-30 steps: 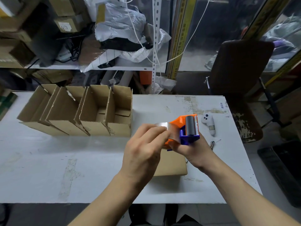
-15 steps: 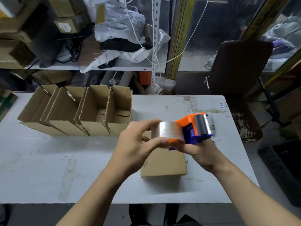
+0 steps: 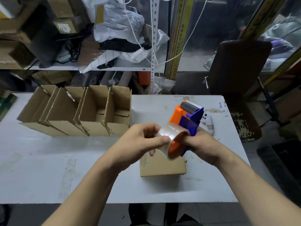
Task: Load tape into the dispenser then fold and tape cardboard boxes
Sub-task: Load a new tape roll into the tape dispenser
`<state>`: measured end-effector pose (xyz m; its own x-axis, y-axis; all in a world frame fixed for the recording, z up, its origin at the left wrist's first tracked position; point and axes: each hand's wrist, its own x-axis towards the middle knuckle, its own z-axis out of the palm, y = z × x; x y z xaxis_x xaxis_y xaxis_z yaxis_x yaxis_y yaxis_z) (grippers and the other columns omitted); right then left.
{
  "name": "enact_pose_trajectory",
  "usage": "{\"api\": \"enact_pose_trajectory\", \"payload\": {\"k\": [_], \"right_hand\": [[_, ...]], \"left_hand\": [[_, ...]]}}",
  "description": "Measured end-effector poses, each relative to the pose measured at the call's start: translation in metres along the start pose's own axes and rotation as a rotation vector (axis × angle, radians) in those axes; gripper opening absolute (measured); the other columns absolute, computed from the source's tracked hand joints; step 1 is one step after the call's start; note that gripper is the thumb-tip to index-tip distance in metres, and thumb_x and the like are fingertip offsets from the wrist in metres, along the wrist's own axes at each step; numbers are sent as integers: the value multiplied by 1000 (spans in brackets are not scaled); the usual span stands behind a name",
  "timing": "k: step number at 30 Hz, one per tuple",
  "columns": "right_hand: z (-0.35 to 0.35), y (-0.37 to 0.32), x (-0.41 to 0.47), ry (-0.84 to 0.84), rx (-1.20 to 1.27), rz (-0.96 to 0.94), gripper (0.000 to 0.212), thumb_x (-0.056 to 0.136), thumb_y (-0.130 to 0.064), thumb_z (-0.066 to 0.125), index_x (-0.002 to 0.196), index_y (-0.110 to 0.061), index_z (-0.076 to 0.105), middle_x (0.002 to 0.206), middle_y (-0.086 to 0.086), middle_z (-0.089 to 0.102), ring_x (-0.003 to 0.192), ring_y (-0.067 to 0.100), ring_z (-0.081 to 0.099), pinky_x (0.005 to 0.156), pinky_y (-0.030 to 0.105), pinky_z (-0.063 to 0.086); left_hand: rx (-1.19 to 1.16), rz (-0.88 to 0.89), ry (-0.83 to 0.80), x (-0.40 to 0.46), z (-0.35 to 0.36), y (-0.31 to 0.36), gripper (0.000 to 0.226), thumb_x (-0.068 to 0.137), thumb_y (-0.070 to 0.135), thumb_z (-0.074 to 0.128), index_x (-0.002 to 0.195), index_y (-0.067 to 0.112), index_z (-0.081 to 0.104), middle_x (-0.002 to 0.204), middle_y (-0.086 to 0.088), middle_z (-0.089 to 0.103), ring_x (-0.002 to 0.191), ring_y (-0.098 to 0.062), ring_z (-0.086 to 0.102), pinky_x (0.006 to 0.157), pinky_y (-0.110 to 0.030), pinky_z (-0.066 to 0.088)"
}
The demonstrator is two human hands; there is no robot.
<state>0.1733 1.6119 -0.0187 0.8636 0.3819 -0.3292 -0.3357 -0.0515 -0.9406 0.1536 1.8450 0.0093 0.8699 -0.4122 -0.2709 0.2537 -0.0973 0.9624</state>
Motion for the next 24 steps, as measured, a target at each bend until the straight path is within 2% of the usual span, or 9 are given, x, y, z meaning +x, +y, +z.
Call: {"api": "enact_pose_trajectory", "payload": {"k": [2, 6, 7, 8, 10, 12, 16, 20, 24], "right_hand": [[3, 3, 1, 6, 58, 16, 39, 88, -25, 73, 123, -9, 68, 114, 23, 73, 104, 32, 70, 86, 48, 56], [4, 9, 3, -19, 181, 41, 38, 95, -25, 68, 126, -3, 64, 121, 41, 59, 103, 45, 62, 86, 79, 43], [5, 8, 3, -46, 204, 61, 38, 96, -23, 65, 125, 0, 63, 118, 42, 60, 100, 47, 63, 78, 76, 47], [5, 6, 3, -84, 222, 83, 38, 96, -22, 63, 125, 2, 63, 113, 39, 63, 95, 47, 65, 68, 63, 52], [6, 4, 3, -133, 228, 101, 34, 95, -21, 59, 120, 1, 64, 103, 29, 69, 82, 44, 69, 52, 39, 46], [7, 2, 1, -137, 221, 93, 30, 94, -20, 58, 116, -2, 64, 95, 22, 71, 73, 37, 70, 47, 33, 43], [5, 1, 2, -69, 187, 58, 19, 90, -16, 59, 105, -8, 68, 83, 17, 68, 66, 29, 67, 51, 34, 44], [-3, -7, 4, 8, 47, -6, 7, 84, -10, 64, 89, -6, 67, 83, 20, 59, 77, 38, 55, 67, 51, 43], [-8, -12, 2, -47, -81, -11, 14, 85, -10, 64, 97, -3, 62, 87, 21, 60, 81, 39, 55, 73, 58, 43]], "left_hand": [[-67, 0, -25, 0, 1, 1, 22, 89, 16, 74, 105, 2, 72, 87, -14, 66, 67, -23, 49, 65, -30, 43], [-65, 16, -67, -3, 8, 3, 30, 84, 3, 71, 114, 4, 68, 99, -25, 65, 84, -25, 56, 76, -29, 50], [-52, 19, -63, -4, 10, 5, 31, 85, 1, 71, 115, 4, 67, 97, -26, 63, 84, -25, 57, 74, -25, 52], [-44, 19, -58, -4, 12, 6, 31, 87, -4, 71, 116, 3, 66, 95, -25, 59, 81, -24, 57, 71, -21, 53], [-22, 18, -51, -5, 14, 10, 31, 90, -13, 68, 117, 2, 65, 94, -25, 57, 77, -23, 56, 66, -17, 54], [12, 13, -33, -6, 16, 13, 31, 90, -12, 69, 117, 3, 65, 93, -26, 59, 76, -20, 58, 66, -18, 54], [355, 74, 82, -7, 16, 13, 36, 87, 17, 80, 119, 24, 67, 91, 0, 76, 74, -8, 70, 68, -26, 55], [475, 160, 117, -11, 13, 18, 69, 83, 28, 85, 140, 46, 52, 109, 13, 68, 84, -13, 71, 75, -32, 61], [444, 182, 82, -9, 7, 26, 49, 81, 21, 84, 121, 44, 69, 111, 14, 66, 75, -18, 71, 76, -41, 64]]}}
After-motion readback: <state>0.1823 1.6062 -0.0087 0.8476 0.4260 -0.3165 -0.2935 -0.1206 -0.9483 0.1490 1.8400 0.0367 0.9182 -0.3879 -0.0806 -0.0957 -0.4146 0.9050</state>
